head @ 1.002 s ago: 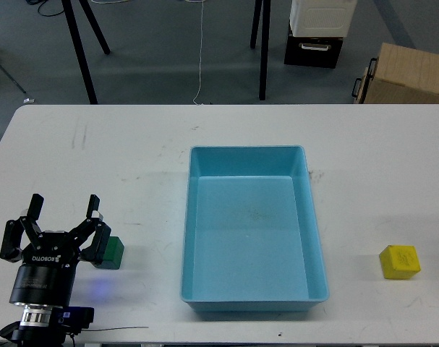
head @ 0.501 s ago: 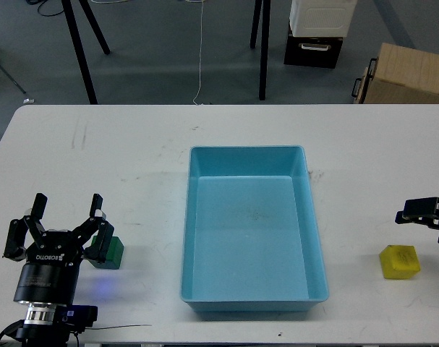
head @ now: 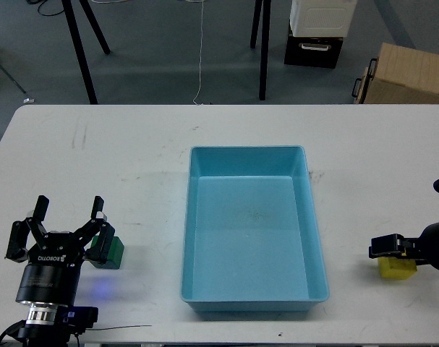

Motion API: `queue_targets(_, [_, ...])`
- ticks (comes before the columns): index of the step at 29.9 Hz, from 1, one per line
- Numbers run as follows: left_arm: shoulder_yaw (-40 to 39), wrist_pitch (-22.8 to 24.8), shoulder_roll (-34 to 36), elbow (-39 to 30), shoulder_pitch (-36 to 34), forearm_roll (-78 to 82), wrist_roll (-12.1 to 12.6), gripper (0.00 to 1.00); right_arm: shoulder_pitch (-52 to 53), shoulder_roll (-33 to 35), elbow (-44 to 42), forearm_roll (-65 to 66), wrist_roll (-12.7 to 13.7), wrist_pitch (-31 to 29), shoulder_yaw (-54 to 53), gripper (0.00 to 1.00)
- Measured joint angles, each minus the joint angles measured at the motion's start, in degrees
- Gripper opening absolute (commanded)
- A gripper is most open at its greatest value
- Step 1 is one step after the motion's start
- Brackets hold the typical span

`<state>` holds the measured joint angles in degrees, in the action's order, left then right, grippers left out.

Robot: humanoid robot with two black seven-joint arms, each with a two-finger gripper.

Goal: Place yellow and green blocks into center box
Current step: 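Move the right gripper down onto the yellow cube and grasp it, then lift the yellow cube with the right gripper and carry it over the tray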

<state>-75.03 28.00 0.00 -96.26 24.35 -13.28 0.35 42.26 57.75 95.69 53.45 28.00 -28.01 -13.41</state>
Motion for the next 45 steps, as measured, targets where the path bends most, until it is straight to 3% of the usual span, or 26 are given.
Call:
queue_targets(3, [-0.03,0.0,0.0,0.03,-0.01,0.01,-0.01,1.0,0.07,-0.21,-0.06,0.15,0.0,0.0,0.12,0.3])
queue_targets(7, [-0.01,0.0,0.0,0.14,-0.01,0.09,-0.01,1.0,0.07,-0.21,-0.07,1.1,0.0,0.0,0.14,0.01])
queue_targets(20, [0.04,0.0,0.0,0.47,0.06,0.02,-0.1,1.0,1.67,1.43,0.43,0.85,0.0,0.0,-0.63,0.0])
queue_targets(30, [0.07,0.0,0.0,0.51,0.03,0.14,-0.04,1.0,26.18,2.23,-4.14,-9.58,0.0,0.01,-2.38,0.0])
queue_targets(36, [0.09,0.0,0.0,0.75,-0.01,0.6,0.0,1.0,36.38,-6.7,-9.11,-11.2,0.0,0.01,1.83,0.0])
queue_targets(45, [0.04,0.0,0.0,1.24,-0.3,0.63,-0.09,1.0,47.0,-30.15,-12.36,-11.56,0.0,0.0,16.88,0.0])
